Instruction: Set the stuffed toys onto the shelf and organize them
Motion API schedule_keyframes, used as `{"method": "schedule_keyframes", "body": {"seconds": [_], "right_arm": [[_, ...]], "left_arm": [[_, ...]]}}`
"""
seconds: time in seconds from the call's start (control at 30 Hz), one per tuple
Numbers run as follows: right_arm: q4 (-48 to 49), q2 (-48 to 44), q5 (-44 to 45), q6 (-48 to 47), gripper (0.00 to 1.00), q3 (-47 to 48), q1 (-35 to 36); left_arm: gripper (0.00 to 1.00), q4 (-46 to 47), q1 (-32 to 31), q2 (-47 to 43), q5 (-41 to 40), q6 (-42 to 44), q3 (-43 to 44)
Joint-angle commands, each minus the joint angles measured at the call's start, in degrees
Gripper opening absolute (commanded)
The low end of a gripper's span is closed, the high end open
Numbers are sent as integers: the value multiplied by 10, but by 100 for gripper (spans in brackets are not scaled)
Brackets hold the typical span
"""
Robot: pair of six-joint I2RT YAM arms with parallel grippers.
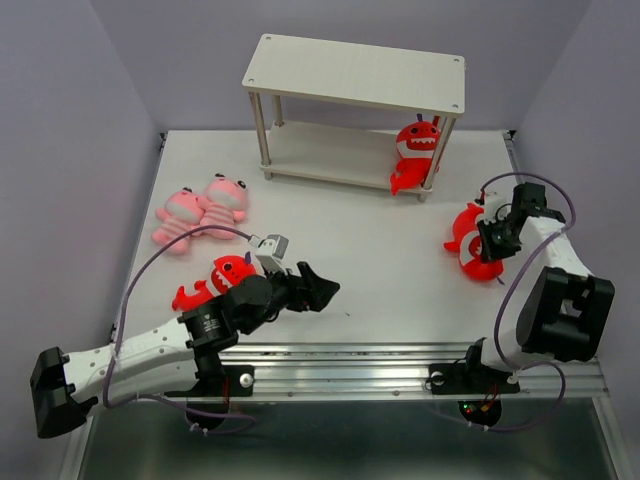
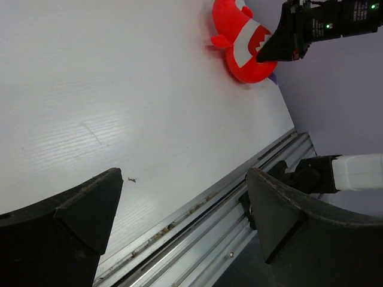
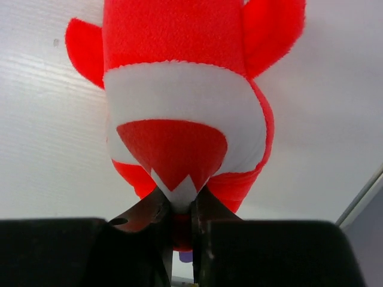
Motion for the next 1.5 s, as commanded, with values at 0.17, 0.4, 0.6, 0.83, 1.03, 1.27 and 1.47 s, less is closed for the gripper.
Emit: {"method": "schedule_keyframes", "body": {"seconds": [0.17, 0.4, 0.6, 0.83, 1.03, 1.27, 1.47], "right_arm": [[-153, -168, -213, -397, 13, -18, -1], [-306, -196, -278, -612, 17, -21, 99], [-229, -234, -251, -539, 17, -61, 239], [-224, -215, -266, -509, 17, -43, 326], [-204, -223, -260, -488, 18, -48, 368], [-186, -225, -244, -484, 18, -50, 368], [-174, -239, -259, -466, 18, -33, 368]], "left_arm": [[95, 104, 10, 103, 105, 103, 64], [97, 100, 60, 202, 229, 185, 146], [97, 110, 139, 267, 359, 178, 187], [95, 54, 147, 346, 444, 222, 234], [95, 29, 146, 383, 546, 256, 257], [95, 13, 108, 384, 566, 270, 231], [86, 3, 89, 392, 511, 263, 214]]}}
